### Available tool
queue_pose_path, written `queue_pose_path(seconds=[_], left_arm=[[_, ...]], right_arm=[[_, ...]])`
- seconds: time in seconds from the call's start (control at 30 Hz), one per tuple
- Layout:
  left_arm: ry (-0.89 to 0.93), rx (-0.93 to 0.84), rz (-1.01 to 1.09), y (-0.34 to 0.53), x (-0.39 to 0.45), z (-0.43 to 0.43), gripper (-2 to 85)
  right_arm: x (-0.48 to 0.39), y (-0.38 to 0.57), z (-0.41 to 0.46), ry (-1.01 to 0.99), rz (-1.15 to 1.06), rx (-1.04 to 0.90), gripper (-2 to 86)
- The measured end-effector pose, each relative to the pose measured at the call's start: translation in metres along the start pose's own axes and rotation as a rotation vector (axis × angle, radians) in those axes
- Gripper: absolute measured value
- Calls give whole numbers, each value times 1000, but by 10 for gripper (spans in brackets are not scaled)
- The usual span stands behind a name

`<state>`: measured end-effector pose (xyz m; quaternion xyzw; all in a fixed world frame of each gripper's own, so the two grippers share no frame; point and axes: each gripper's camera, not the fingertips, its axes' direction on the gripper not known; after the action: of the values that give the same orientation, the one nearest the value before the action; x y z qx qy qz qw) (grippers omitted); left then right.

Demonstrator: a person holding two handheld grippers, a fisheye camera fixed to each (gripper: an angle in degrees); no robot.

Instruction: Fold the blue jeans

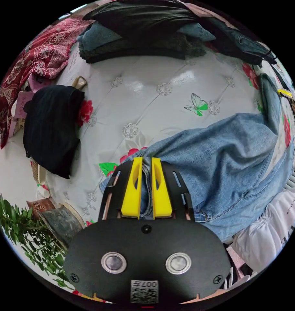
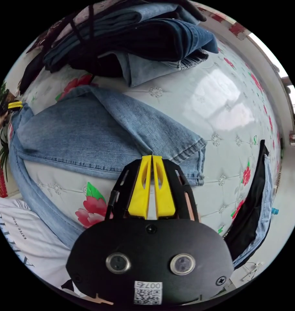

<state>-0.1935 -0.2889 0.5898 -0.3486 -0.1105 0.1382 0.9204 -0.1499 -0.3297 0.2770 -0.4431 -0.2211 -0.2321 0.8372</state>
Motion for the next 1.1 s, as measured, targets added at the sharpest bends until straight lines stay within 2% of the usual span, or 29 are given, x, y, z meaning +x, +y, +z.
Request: queue_pose_path(seconds=[0.13,0.2,0.3,0.37,0.4,0.43,0.5,0.63,0.73,0.9,1.03,1.1], left_arm=[[80,90,-108,31,-23,-9,8],[89,179,-150,63,-35,-30,2],[161,324,-237,109,-55,-56,0],[230,375,-285,127,-65,-58,0],[279,382,-302,134,-70,-53,0],[297,378,-306,135,-71,-50,0],[284,345,-304,137,-70,-44,0],[258,354,-289,145,-65,-52,0],[241,402,-270,170,-60,-67,0],[240,552,-261,263,-40,-92,0],[235,596,-230,338,-3,-80,1],[243,556,-248,380,27,-46,1]], right_arm=[[18,20,-30,87,11,64,1],[42,50,-73,125,83,183,-1],[66,97,-118,26,160,349,-2],[72,109,-113,-58,211,311,-2],[70,111,-107,-51,196,230,-2],[68,113,-108,-34,182,227,-2],[65,124,-124,-65,208,308,-2],[59,133,-141,-51,195,295,-2],[56,164,-176,-46,194,395,-2],[38,275,-217,-37,162,592,-2],[16,359,-198,-64,149,620,-2],[1,402,-151,-82,175,535,-2]])
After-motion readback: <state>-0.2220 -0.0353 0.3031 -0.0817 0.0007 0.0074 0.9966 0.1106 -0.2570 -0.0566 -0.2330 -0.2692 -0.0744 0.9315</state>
